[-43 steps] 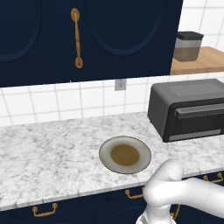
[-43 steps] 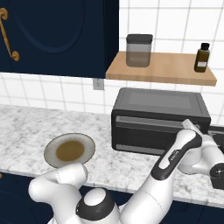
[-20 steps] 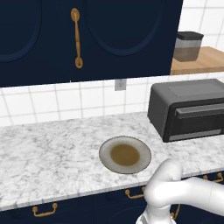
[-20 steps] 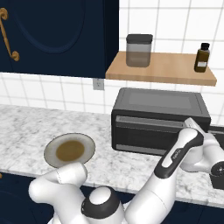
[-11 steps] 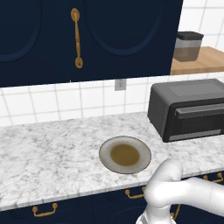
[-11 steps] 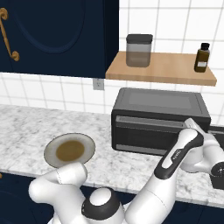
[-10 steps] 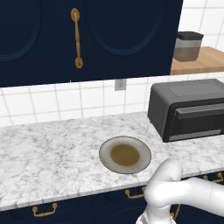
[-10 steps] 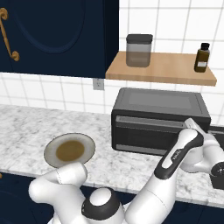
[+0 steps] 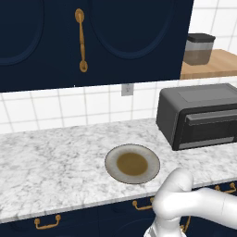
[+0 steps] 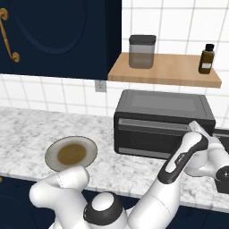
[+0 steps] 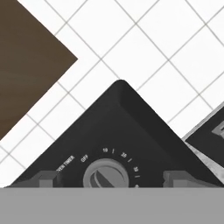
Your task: Pick up the kebab skewer and baguette bread, and place them inside the toaster oven. Close the toaster oven door and start by setting the timer.
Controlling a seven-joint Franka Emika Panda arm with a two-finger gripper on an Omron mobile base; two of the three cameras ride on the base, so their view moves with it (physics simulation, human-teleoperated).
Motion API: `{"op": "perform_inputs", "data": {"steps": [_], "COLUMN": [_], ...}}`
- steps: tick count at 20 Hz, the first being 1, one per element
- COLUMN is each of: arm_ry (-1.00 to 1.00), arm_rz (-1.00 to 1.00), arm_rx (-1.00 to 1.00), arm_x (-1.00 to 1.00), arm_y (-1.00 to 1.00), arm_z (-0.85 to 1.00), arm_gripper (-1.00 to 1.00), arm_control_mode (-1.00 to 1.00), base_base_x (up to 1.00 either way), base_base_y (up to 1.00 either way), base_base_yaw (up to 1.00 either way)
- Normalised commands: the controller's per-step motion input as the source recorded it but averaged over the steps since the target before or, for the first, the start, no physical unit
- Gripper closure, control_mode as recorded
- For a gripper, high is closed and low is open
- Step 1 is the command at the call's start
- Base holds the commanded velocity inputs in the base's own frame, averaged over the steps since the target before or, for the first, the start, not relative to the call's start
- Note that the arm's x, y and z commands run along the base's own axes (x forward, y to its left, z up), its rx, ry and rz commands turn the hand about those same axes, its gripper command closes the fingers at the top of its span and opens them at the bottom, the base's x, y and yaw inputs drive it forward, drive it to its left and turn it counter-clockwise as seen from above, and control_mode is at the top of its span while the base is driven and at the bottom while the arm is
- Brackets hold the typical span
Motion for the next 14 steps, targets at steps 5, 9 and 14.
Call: {"op": "perform_inputs", "data": {"steps": [5, 9, 14], "arm_ry": [0.00, 0.00, 0.00], "arm_rz": [0.00, 0.00, 0.00], "arm_rx": [0.00, 0.00, 0.00], "arm_x": [0.00, 0.00, 0.00], "arm_y": [0.00, 0.00, 0.00], "arm_z": [0.00, 0.00, 0.00], "arm_gripper": [1.00, 1.00, 1.00], "arm_control_mode": [-1.00, -1.00, -1.00], "base_base_x": [0.00, 0.00, 0.00], "base_base_y": [0.00, 0.00, 0.00], "base_base_yaw": [0.00, 0.00, 0.00]}}
